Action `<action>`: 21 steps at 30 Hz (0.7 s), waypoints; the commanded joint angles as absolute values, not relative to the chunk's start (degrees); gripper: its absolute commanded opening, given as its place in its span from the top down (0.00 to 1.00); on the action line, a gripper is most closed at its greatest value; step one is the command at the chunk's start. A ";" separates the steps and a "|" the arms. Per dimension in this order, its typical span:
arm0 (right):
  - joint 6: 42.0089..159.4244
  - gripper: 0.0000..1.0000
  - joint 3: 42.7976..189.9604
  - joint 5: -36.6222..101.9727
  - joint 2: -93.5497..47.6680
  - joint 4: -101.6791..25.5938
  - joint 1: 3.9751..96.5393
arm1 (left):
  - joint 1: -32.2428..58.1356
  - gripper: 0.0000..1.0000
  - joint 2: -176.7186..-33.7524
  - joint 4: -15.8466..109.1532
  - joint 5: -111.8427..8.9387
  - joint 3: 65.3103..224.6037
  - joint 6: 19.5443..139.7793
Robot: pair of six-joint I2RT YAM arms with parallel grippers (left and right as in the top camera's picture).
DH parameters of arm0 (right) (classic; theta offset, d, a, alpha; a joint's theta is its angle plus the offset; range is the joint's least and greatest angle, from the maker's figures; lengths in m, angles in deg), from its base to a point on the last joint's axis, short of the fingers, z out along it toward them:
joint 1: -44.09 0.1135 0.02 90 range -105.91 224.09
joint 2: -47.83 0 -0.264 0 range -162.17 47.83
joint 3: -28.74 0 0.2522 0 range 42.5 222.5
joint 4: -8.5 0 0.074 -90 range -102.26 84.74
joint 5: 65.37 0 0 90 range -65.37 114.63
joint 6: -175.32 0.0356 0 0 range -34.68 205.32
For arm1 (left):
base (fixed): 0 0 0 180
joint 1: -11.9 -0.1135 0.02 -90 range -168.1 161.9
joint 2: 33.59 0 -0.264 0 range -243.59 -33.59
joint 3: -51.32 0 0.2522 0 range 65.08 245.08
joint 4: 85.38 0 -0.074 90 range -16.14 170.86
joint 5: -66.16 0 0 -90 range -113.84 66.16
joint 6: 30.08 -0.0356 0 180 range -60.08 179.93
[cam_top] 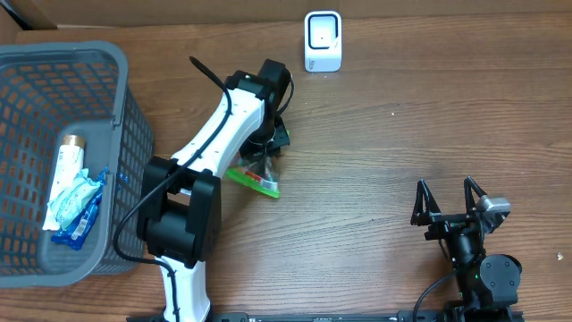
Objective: Scan the item barcode
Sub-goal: 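Lift the green bag out and drop it on the table center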
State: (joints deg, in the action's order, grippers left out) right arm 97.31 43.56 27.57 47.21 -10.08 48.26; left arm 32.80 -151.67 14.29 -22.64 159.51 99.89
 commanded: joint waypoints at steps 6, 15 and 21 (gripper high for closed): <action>97.31 0.00 42.95 27.20 47.67 -9.88 48.43 | 32.52 0.39 -149.07 8.17 -26.45 173.79 89.75; 97.31 0.00 42.95 27.20 47.60 -9.88 48.43 | 29.83 0.34 -146.80 -9.07 -26.23 200.78 83.15; 97.31 0.00 42.95 27.20 47.60 -9.88 48.43 | 12.67 0.27 -139.34 -15.96 -29.44 209.28 79.10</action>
State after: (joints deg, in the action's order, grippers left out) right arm 97.33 43.56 27.55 47.21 -10.08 48.26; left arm 21.79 -144.15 -15.48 -27.17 207.90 82.10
